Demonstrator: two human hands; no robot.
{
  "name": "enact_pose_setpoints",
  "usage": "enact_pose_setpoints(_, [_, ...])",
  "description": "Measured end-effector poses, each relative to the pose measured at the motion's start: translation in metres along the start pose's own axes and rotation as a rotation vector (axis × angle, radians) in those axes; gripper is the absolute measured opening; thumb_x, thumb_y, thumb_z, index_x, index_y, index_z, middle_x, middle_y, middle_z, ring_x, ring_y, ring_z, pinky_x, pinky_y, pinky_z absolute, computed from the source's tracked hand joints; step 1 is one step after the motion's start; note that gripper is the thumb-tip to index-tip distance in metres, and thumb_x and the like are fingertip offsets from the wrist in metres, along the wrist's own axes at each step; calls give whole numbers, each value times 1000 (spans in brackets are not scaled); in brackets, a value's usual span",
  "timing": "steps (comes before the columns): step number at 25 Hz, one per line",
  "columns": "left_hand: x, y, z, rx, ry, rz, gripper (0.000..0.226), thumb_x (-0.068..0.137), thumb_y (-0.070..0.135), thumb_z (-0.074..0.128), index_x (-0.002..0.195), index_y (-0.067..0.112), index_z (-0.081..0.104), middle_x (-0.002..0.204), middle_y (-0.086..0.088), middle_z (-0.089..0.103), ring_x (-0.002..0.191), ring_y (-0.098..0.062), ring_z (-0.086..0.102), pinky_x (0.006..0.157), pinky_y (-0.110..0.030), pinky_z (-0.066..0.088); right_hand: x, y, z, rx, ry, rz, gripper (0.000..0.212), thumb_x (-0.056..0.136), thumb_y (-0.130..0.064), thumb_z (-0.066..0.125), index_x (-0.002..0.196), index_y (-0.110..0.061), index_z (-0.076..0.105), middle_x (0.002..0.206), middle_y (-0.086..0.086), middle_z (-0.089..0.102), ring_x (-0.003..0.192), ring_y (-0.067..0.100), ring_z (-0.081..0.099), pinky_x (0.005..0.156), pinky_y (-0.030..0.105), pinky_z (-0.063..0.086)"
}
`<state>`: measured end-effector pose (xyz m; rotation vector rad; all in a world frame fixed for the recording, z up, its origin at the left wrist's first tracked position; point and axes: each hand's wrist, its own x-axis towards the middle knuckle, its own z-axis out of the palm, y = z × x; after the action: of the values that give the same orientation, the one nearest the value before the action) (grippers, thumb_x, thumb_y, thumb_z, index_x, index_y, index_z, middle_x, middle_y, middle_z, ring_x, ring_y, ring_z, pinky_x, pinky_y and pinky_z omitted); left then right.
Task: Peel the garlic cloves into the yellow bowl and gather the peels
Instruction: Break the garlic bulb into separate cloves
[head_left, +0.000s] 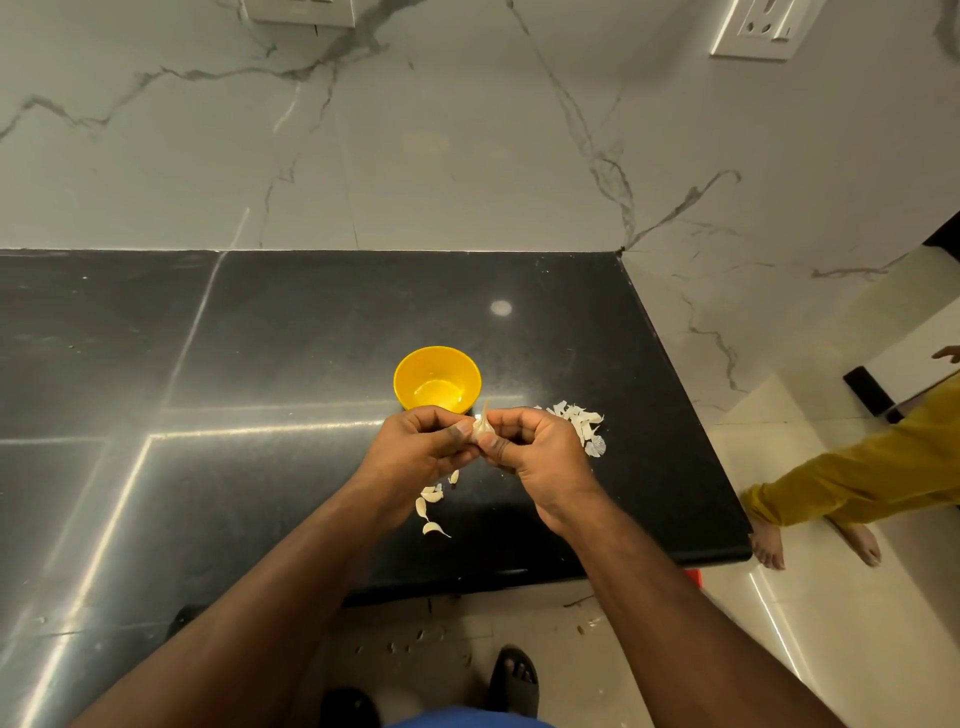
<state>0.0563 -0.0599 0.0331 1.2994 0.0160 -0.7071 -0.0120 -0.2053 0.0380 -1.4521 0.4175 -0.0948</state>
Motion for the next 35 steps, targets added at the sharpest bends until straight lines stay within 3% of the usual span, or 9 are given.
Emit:
enact_pose_setpoints(5, [1,8,-2,34,-34,-45,13,85,9,74,92,-1,69,96,-18,75,93,-28,75,77,-30,61,0,3,1,-119,-20,-65,25,86,0,74,97,-22,74,98,5,76,92,14,72,84,30,60])
enact_pose_setpoints(11, [2,8,5,49,0,-38,9,91,1,67,82,-1,67,89,-17,74,84,-25,75,72,-27,61,5,8,-2,-176,2,-89,21,86,-6,76,95,-25,75,96,3,76,93,20,72,86,40,61])
enact_pose_setpoints(21, [-1,-5,8,96,85,-19,8,95,1,62,90,-1,69,99,-21,73,93,-30,74,74,-29,62,3,17,-5,-208,-10,-66,17,89,-10,74,106,-14,74,97,3,75,92,16,72,83,33,61])
enact_pose_setpoints(27, [0,-5,9,42,73,-14,8,94,5,66,97,-1,70,104,-20,74,99,-28,74,88,-36,61,6,14,-6,-171,-21,-50,19,90,-10,73,107,-17,75,96,-2,75,95,14,72,87,33,60])
enact_pose_setpoints(31, [0,-1,6,7,34,-31,7,92,5,68,94,-1,70,103,-21,74,99,-27,74,81,-28,61,9,12,-5,-141,-8,-61,22,88,-3,73,107,-15,74,94,-1,75,94,14,71,86,33,60])
enact_pose_setpoints(35, [0,4,5,7,41,-41,12,92,0,65,80,0,68,90,-18,75,86,-25,75,72,-25,61,12,16,-4,-164,-27,-89,19,88,-3,73,106,-11,74,97,5,75,90,13,70,82,29,59])
